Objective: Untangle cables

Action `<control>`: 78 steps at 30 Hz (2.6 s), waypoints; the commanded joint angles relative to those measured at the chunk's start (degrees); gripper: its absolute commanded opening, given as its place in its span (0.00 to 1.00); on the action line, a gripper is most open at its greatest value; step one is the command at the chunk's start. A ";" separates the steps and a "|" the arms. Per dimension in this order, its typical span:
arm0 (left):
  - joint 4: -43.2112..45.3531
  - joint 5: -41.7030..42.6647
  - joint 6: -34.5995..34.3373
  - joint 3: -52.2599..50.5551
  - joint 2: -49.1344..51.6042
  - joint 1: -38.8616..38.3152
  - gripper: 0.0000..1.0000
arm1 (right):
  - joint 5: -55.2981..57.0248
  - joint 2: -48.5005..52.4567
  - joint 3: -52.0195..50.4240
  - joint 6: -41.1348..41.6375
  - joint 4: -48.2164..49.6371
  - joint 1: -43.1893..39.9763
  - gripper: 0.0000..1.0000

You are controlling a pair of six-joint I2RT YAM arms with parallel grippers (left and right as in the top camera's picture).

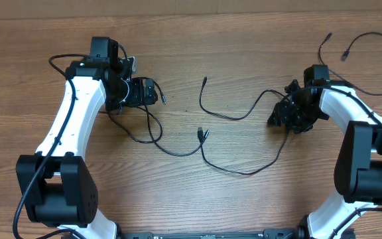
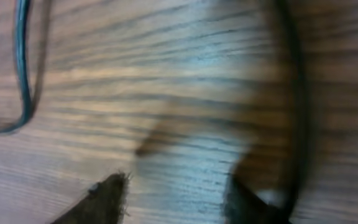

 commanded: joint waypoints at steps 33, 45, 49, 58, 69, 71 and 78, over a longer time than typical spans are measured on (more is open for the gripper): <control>0.09 0.42 1.25 -0.04 0.50 0.00 1.00 | 1.09 -24.98 15.45 3.13 -19.32 0.28 0.04; 0.09 0.42 1.25 -0.04 0.50 0.00 1.00 | 14.69 -28.87 15.37 5.53 -23.63 0.26 0.04; 0.09 0.42 1.25 -0.04 0.50 0.00 1.00 | 21.31 -28.87 15.37 9.42 -24.15 0.22 0.04; 0.09 0.42 1.25 -0.07 0.50 0.00 0.99 | 31.41 -28.87 15.37 12.76 -23.56 -1.64 0.04; 0.09 0.42 1.25 -0.04 0.50 0.00 1.00 | 31.17 -28.81 15.32 11.85 -17.79 -17.70 0.04; 0.09 0.42 1.25 -0.04 0.50 0.00 0.99 | 30.36 -28.74 15.32 11.85 -16.26 -20.15 0.04; 0.09 0.42 1.25 -0.04 0.50 0.00 1.00 | 25.31 -27.82 14.27 7.54 -8.09 -25.00 0.04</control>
